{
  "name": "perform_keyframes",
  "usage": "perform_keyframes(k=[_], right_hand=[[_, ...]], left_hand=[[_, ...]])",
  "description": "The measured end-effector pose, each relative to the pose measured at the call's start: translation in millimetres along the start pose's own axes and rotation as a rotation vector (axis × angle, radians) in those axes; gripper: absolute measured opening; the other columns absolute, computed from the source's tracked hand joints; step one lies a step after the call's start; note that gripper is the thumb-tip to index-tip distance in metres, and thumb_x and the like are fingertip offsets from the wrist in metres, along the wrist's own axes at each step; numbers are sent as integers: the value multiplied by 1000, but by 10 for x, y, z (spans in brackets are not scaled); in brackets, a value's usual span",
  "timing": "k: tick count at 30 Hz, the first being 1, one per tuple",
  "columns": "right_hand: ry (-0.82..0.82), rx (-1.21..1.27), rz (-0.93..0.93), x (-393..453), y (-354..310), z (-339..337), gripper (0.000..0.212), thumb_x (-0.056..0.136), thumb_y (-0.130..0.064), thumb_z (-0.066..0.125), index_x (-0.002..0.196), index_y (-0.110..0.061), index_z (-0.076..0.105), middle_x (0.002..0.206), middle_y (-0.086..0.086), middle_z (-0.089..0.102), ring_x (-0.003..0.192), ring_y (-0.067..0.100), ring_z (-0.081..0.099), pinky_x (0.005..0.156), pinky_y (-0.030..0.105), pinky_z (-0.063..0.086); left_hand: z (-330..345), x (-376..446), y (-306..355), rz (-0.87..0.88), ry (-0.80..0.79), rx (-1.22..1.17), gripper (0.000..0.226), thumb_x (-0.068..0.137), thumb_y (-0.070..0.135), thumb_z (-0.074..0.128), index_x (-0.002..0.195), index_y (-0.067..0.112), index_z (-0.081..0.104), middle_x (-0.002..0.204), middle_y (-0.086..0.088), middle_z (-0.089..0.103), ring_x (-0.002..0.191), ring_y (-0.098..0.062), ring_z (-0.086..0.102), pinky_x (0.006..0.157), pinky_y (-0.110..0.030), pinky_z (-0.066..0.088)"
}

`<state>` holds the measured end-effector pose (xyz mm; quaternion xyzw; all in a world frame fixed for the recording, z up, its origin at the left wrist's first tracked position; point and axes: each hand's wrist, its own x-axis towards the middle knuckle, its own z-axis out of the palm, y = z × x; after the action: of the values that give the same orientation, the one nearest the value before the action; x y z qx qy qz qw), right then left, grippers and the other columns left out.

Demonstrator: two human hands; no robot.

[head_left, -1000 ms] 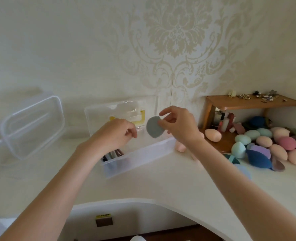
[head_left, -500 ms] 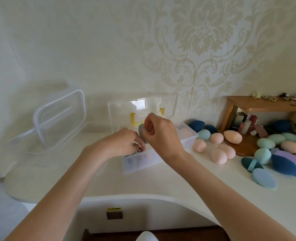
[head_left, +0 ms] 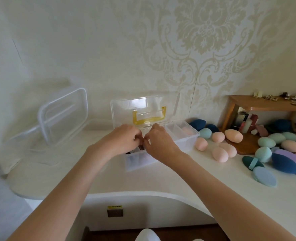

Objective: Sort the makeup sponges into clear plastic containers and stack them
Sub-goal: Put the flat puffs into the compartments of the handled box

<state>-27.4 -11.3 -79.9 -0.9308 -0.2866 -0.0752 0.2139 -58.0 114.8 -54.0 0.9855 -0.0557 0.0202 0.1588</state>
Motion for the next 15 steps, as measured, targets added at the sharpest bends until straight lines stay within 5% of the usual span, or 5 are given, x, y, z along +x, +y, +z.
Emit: perform_keyframes(k=[4, 8, 11, 15], right_hand=[[89, -15, -56, -68, -20, -168, 31, 95, -13, 44, 116, -12, 67, 106, 11, 51, 112, 24, 46, 96, 23, 34], [234, 8, 104, -193, 287, -582, 27, 93, -15, 47, 104, -7, 70, 106, 12, 63, 96, 25, 59, 82, 32, 49], [180, -169, 411, -329, 799, -890, 26, 92, -12, 43, 93, -1, 66, 85, 15, 65, 72, 26, 59, 63, 34, 49], [-71, -529, 648, -684, 1332, -1059, 12, 95, -14, 44, 84, -13, 49, 69, 2, 44, 71, 19, 49, 67, 28, 43]], left_hand=[[-31, 3, 60, 27, 125, 36, 27, 87, 10, 45, 99, 12, 69, 92, -12, 68, 86, -30, 57, 70, -29, 38], [-40, 56, 275, 113, 180, -14, 25, 89, 11, 45, 99, 15, 68, 97, 0, 68, 99, -21, 59, 82, -29, 43], [49, 143, 496, 166, 114, -41, 24, 90, 14, 45, 100, 17, 67, 108, 0, 68, 103, -20, 60, 93, -33, 45], [193, 235, 724, 211, 44, -29, 25, 90, 13, 45, 103, 16, 67, 110, 0, 65, 105, -20, 58, 92, -33, 46]])
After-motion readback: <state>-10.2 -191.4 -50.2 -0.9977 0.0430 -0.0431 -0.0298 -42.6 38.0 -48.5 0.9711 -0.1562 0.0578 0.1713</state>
